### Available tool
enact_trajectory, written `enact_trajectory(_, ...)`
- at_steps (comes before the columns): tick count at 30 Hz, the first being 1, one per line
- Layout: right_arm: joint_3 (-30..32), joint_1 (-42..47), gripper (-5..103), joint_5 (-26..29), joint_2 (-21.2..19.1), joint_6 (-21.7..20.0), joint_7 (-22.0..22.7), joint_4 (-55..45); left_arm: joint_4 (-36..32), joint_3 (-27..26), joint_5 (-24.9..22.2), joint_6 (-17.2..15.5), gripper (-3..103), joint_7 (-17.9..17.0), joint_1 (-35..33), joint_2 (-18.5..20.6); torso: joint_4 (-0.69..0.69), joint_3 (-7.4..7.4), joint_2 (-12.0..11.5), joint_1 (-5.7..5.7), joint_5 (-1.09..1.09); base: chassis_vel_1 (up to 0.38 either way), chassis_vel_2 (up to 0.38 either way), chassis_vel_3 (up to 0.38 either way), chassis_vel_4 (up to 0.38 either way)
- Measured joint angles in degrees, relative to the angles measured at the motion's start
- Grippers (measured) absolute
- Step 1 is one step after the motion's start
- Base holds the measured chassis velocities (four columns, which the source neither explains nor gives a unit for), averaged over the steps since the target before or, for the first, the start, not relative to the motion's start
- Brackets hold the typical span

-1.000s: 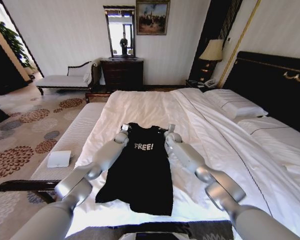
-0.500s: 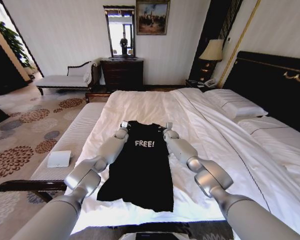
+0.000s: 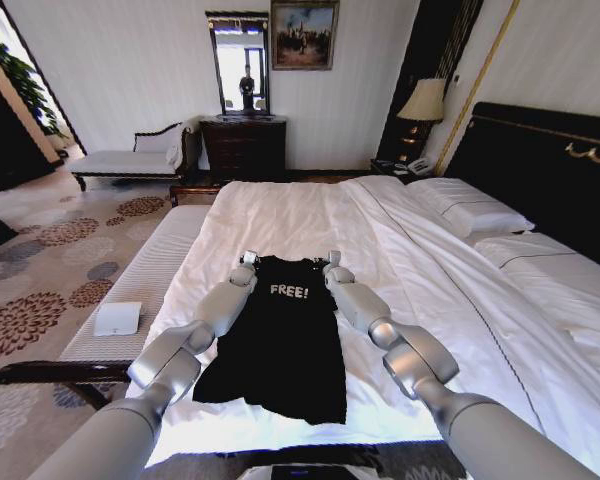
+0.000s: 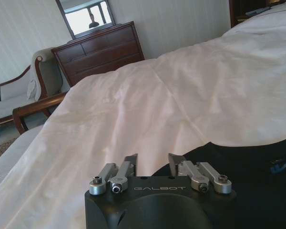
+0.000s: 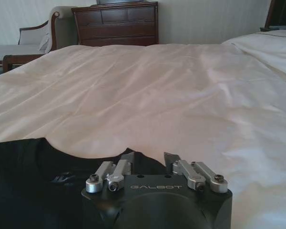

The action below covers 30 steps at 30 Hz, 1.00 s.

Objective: Fold the clothes on the bed.

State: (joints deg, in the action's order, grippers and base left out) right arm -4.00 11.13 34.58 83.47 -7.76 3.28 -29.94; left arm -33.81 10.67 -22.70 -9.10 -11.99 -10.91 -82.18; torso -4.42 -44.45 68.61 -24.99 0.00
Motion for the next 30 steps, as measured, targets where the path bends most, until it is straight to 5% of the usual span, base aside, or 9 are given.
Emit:
enact_trajectory(2, -0.8, 1.7, 44, 2.1, -1.6, -0.8, 1.1, -4.6, -3.6, -0.1, -0.8, 0.0, 55, -1.0, -1.4, 1.4, 0.0, 0.0, 0.0, 0.0, -0.01, 0.0, 0.0, 0.0, 0.0)
enact_trajectory(4, -0.9, 2.0, 44, 2.5, -1.9, -1.0, 1.3, -5.4, -4.2, -0.1, -1.1, 0.0, 55, -1.2, -1.6, 1.7, 0.0, 0.0, 0.0, 0.0, -0.02, 0.0, 0.0, 0.0, 0.0)
enact_trajectory(6, -1.8, 5.7, 61, 6.7, -4.7, -2.8, 3.3, -13.5, -12.1, 0.0, -4.7, -0.7, 66, -2.9, -4.8, 5.8, -0.02, 0.01, 0.0, 0.0, -0.01, 0.0, 0.0, 0.0, 0.0)
enact_trajectory(9, -1.9, 9.5, 66, 9.4, -6.9, -3.8, 4.7, -19.7, -18.9, -0.1, -6.9, -0.8, 72, -4.0, -8.0, 9.6, -0.02, 0.0, 0.0, 0.0, -0.02, 0.0, 0.0, 0.0, 0.0)
enact_trajectory(13, 1.2, 19.8, 83, 12.9, -13.8, -5.2, 6.3, -34.2, -32.5, -0.9, -9.9, -0.5, 92, -4.9, -16.6, 17.7, 0.05, 0.01, 0.0, 0.01, 0.0, 0.0, 0.0, 0.0, 0.0)
enact_trajectory(18, 6.1, 29.0, 99, 13.0, -20.5, -5.6, 6.9, -45.8, -42.7, -4.2, -11.4, -0.2, 99, -4.8, -24.4, 22.0, -0.05, 0.02, 0.0, 0.02, 0.0, 0.0, 0.0, 0.0, 0.0)
enact_trajectory(30, 19.0, 52.4, 100, 8.9, -28.5, -5.0, 5.6, -67.9, -60.0, -15.3, -13.0, 0.9, 100, 0.0, -45.2, 30.3, 0.01, 0.02, 0.0, 0.04, -0.01, 0.0, 0.0, 0.0, 0.0)
